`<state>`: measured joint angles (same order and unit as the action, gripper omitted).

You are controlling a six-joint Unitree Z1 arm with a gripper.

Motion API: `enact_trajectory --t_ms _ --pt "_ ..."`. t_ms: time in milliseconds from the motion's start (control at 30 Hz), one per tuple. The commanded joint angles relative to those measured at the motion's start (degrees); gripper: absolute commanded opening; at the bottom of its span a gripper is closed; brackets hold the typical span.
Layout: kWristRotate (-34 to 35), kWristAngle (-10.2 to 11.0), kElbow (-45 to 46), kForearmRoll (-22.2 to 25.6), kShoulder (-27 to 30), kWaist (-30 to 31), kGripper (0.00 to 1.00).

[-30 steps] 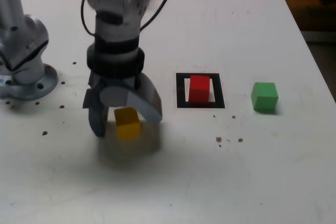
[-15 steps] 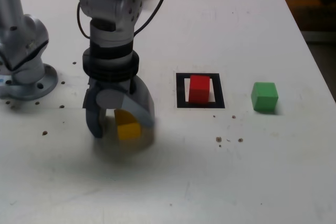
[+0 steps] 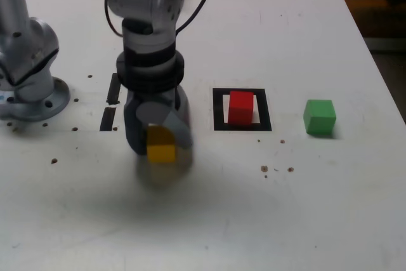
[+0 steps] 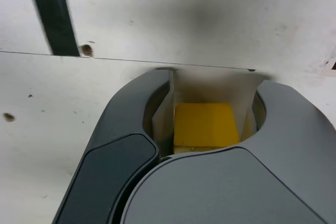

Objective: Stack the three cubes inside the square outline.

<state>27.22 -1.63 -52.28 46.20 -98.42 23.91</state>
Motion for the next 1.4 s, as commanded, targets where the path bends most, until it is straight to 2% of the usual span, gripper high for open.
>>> enact_trajectory --t_ms 0,167,267,400,533,733,900,1367 --pt "0.11 0.76 -2.42 3.67 0.71 -0.01 0.01" --pt "-0.07 3.55 -11.95 16.13 0.92 -0.01 0.01" --pt "-1.19 5.61 -18.29 21.79 0.48 -0.12 0.01" --pt "-5.24 7.18 -25.96 26.38 -1.20 -1.36 0.00" --pt "-10.44 7.18 -31.60 28.95 -3.47 -3.57 0.00" --pt "-17.81 5.55 -35.51 29.48 -6.96 -7.63 0.00" --pt "-21.29 4.64 -35.78 28.82 -9.09 -10.32 0.00" --pt "-26.72 4.15 -31.85 20.67 -11.93 -15.48 0.04"
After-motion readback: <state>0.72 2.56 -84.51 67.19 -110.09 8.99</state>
